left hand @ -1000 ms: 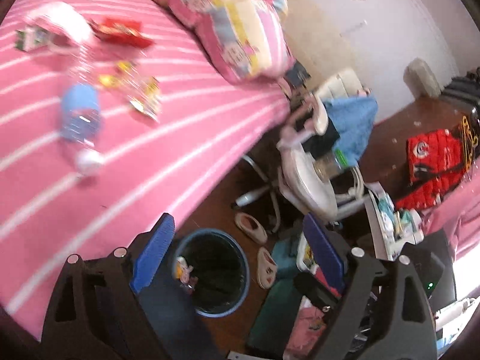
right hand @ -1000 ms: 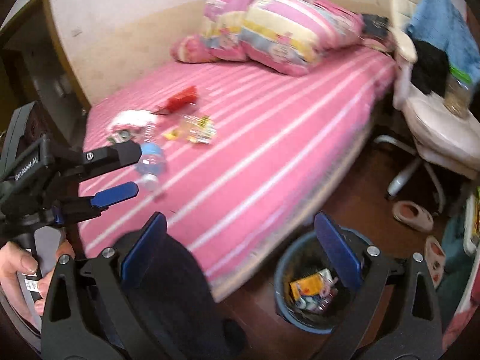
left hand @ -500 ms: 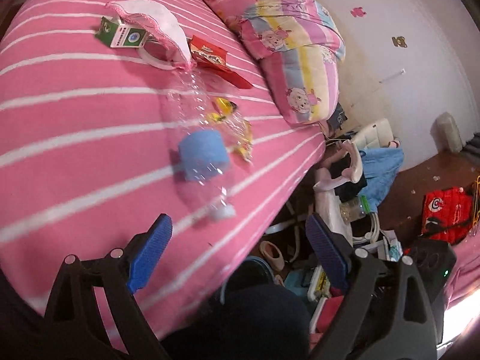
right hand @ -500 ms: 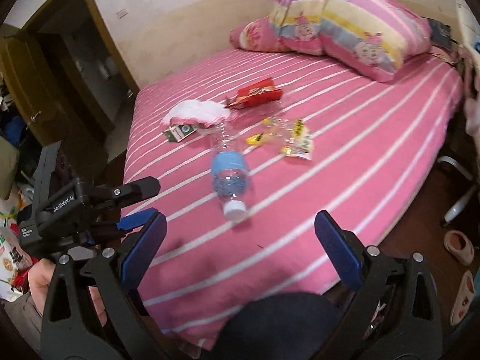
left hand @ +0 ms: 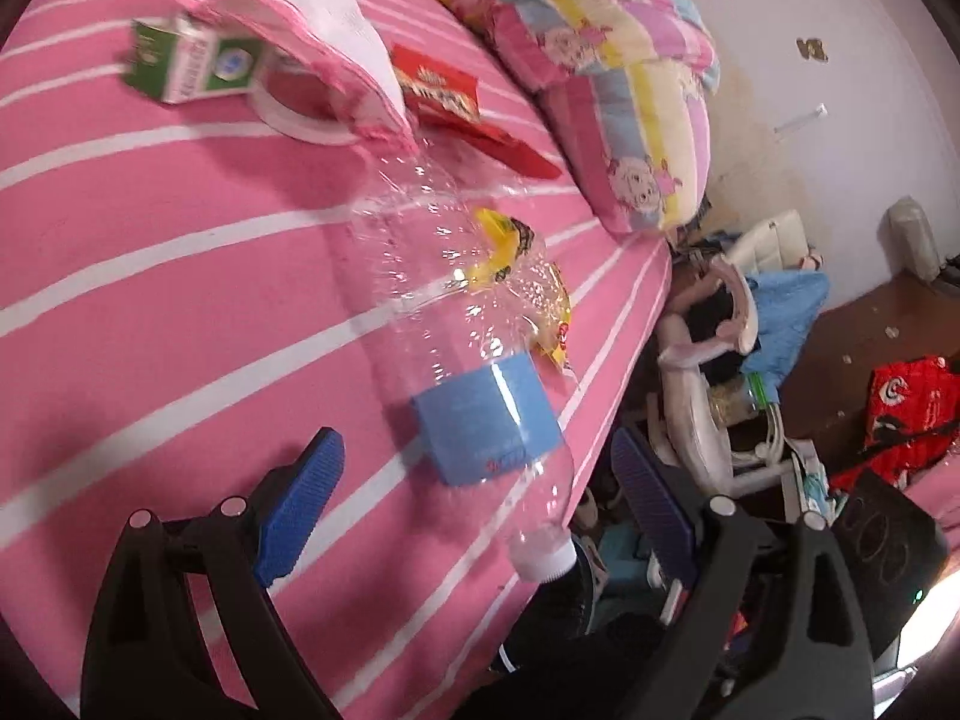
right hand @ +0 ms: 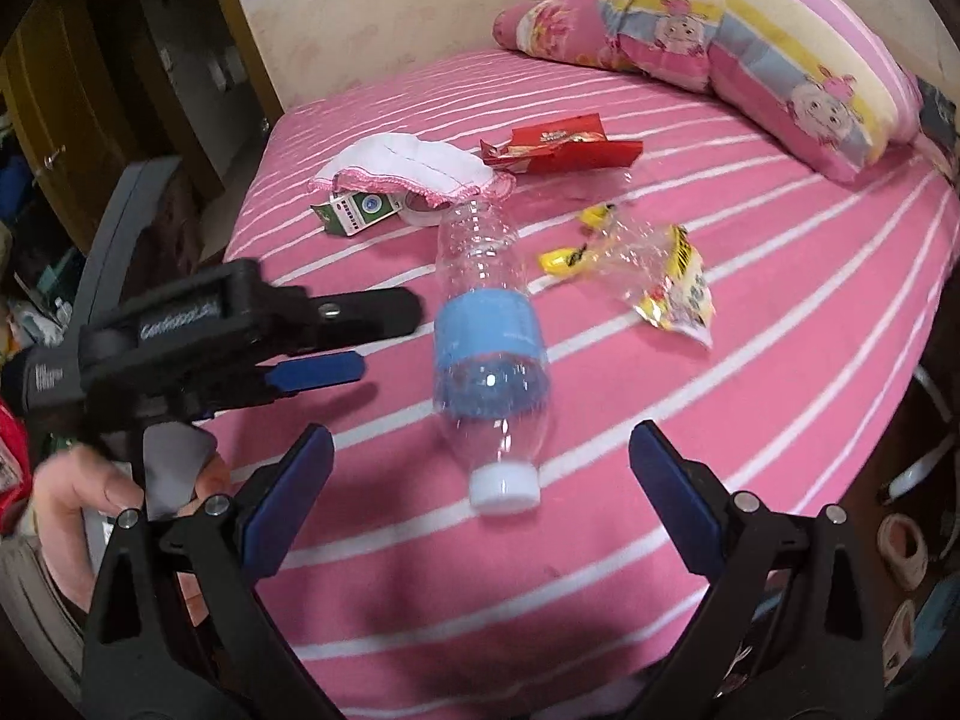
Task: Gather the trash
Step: 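Grasp the clear water bottle around its blue label with the left tool, then lift the water bottle with the left tool and carry it toward the wastebasket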
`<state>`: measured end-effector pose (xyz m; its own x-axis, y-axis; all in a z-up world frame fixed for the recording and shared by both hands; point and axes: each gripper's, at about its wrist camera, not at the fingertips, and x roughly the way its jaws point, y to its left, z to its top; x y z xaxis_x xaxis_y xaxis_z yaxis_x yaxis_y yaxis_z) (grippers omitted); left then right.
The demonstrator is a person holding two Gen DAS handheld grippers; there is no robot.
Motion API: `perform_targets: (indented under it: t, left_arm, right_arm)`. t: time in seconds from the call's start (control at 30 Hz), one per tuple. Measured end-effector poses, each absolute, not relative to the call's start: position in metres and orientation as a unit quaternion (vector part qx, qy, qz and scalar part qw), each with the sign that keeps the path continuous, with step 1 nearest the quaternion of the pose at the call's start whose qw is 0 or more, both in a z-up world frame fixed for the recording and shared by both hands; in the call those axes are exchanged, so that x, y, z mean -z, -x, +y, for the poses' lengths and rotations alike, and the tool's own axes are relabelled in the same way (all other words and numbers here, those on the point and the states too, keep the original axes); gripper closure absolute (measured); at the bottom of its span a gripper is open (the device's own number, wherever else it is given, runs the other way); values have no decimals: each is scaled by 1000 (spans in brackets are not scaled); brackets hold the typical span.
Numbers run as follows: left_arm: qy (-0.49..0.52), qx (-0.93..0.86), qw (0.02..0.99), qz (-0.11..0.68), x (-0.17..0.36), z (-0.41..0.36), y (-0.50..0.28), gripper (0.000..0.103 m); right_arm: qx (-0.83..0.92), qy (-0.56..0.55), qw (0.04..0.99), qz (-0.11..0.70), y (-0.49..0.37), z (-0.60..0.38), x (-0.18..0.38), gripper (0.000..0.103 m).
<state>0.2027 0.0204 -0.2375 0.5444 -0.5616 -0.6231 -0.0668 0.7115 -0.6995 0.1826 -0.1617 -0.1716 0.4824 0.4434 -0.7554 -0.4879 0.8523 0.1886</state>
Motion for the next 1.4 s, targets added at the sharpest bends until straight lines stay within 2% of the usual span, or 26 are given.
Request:
perform_targets:
  t: [0.33, 0.57, 0.6, 0.7, 0.73, 0.77, 0.8, 0.87, 1.17, 1.4]
  left_arm:
    - [364, 201, 757, 504, 259, 15, -257, 15]
    - [338, 210, 744, 537, 267, 2, -280, 15]
    - [336, 209, 742, 541, 269, 2, -282, 17]
    - [316, 202, 743, 554, 271, 0, -287, 36]
    - [317, 203, 742, 555, 272, 0, -288, 37]
    - [320, 203, 742, 553, 272, 1, -288, 37]
    - [317, 204, 743, 553, 273, 1, -288, 38]
    - [316, 203, 744, 552, 273, 1, -289, 40]
    - [337, 203, 759, 519, 255, 14, -268, 40]
    - [316, 204, 787, 489, 210, 0, -216, 40]
  right_arm:
    - [-269, 15, 853, 447, -229, -149, 206, 5]
    - [-281, 26, 844, 457, -238, -132, 220, 5]
    - [-280, 22, 842, 460, -240, -132, 222, 5]
    - [-277, 11, 836, 474, -247, -132, 228, 6]
    - [-275, 10, 834, 478, -249, -131, 230, 7]
    - [-278, 7, 830, 483, -250, -130, 233, 16]
    - [-281, 5, 827, 487, -252, -130, 235, 34]
    - [-296, -3, 816, 496, -253, -126, 238, 41]
    - [-296, 11, 836, 463, -234, -119, 217, 41]
    - [-308, 20, 851, 425, -190, -134, 184, 41]
